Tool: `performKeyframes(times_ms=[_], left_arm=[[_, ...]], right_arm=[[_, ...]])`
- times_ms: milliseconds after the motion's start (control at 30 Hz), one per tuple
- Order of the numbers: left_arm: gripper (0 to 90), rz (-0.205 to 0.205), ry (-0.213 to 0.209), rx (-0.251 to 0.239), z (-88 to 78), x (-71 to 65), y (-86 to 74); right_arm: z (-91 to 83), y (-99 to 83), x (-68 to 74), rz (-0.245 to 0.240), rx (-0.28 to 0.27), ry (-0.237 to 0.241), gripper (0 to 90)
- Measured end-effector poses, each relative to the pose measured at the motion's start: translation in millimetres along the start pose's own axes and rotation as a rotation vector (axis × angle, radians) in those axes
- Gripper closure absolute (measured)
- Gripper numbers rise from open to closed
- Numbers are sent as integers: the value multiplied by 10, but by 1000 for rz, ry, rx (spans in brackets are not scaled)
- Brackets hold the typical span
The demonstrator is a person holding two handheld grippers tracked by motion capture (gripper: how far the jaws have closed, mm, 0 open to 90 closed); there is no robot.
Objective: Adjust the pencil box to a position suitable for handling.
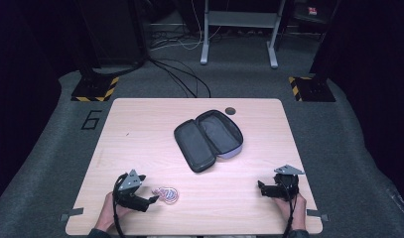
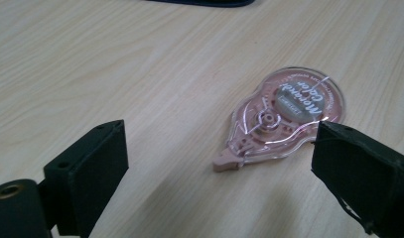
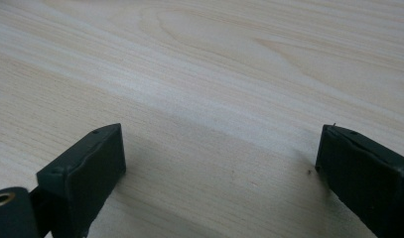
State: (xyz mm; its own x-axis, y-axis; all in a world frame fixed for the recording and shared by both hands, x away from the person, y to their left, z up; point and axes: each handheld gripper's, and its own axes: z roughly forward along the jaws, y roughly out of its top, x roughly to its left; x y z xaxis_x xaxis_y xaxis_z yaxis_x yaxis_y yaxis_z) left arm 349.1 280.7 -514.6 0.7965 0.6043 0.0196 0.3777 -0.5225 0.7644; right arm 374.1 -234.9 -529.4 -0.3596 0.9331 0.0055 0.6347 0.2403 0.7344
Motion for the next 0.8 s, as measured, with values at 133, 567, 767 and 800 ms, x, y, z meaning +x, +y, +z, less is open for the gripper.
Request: performKeyframes(times_ms=[133,567,767,800], left_arm=[[109,25,-8,5,84,-15,42],[187,62,-68,20,224,-106,134],[261,83,-85,22,263,-150,159],[278,83,-92,23,266,-159,163]], right_arm=[[-1,0,-2,-2,1,2,48],[-3,-1,-5,-6,5,2,48],[0,0,0,0,0,2,48],[-2,0,-4,-2,0,5,48]])
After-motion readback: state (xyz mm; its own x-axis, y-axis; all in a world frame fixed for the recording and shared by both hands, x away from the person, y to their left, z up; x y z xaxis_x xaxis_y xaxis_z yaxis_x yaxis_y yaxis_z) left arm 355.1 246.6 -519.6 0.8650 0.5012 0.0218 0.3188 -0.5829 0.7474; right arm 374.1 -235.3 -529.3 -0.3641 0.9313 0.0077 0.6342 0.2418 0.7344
